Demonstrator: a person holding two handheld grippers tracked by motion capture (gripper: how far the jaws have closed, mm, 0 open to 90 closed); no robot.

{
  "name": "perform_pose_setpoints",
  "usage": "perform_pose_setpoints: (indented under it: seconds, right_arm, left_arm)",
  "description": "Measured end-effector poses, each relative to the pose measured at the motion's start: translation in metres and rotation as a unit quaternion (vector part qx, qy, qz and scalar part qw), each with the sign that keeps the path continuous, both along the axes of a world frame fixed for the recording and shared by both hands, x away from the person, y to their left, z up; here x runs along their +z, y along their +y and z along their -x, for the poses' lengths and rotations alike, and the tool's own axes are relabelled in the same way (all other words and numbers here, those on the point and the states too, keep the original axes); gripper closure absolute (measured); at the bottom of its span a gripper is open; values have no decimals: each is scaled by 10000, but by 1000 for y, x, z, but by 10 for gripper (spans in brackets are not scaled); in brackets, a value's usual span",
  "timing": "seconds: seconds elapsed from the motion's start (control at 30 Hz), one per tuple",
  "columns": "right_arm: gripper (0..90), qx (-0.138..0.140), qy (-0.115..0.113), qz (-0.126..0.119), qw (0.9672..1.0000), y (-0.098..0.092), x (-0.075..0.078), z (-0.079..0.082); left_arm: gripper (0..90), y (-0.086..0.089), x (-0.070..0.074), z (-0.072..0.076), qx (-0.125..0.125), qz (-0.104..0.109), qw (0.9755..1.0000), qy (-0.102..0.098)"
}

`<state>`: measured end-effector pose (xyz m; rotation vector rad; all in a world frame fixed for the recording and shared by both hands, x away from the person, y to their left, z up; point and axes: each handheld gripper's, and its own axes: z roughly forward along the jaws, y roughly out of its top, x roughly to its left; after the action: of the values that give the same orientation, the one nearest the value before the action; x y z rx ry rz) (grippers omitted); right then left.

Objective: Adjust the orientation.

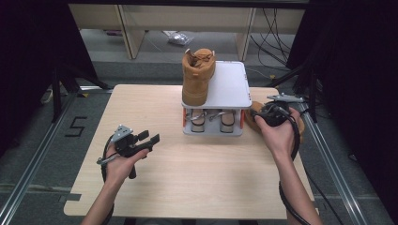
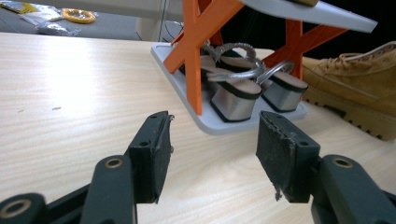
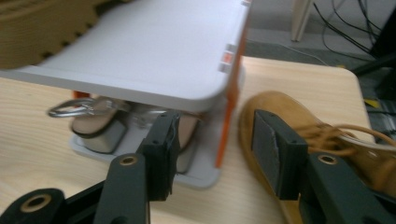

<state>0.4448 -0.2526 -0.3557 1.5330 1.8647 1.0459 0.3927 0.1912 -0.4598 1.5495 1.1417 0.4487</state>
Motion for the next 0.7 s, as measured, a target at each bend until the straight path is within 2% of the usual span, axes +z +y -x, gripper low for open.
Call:
perform_pose_setpoints:
  seconds: [0.03, 0.13, 0.2, 0.23, 0.27, 0.3, 0.33, 0.4, 0.6, 0.67, 0.7]
  right_arm:
    - [523, 61, -45, 87, 9999, -7, -2, -1]
    - [523, -163, 116, -35, 9998, -18, -5, 0]
    - [523, -197, 165, 13, 9997, -25, -6, 2]
    - [524, -163, 113, 82, 9998, -31, -6, 2]
    - [523, -273, 187, 24, 9994, -33, -6, 3]
    - [524, -319, 138, 71, 9994, -38, -6, 4]
    - [523, -245, 102, 136, 9996, -44, -5, 3]
    - [523, -319, 104, 121, 9994, -52, -3, 5]
    - [521, -485, 206, 220, 9984, -69, 3, 6]
    - [519, -547, 234, 157, 9981, -74, 5, 5]
    - [518, -578, 272, 224, 9977, -77, 5, 5]
  left_arm:
    - [442, 0, -1, 2, 47, -57, 10000, -11]
    - [446, 1, -2, 5, 38, -129, 9999, -9]
    - [446, 2, -2, 7, 96, -171, 9998, -42]
    - [446, 2, -3, 7, 99, -196, 9997, -64]
    - [447, 2, -3, 8, 96, -207, 9997, -62]
    - [447, 2, -4, 9, 95, -201, 9997, -54]
    - [448, 3, -4, 10, 98, -195, 9997, -65]
    - [448, 4, -4, 12, 98, -200, 9997, -58]
    - [448, 4, -4, 16, 84, -173, 9998, -76]
    - [447, 5, -3, 17, 99, -182, 9998, -82]
    - [447, 5, -3, 17, 107, -180, 9997, -83]
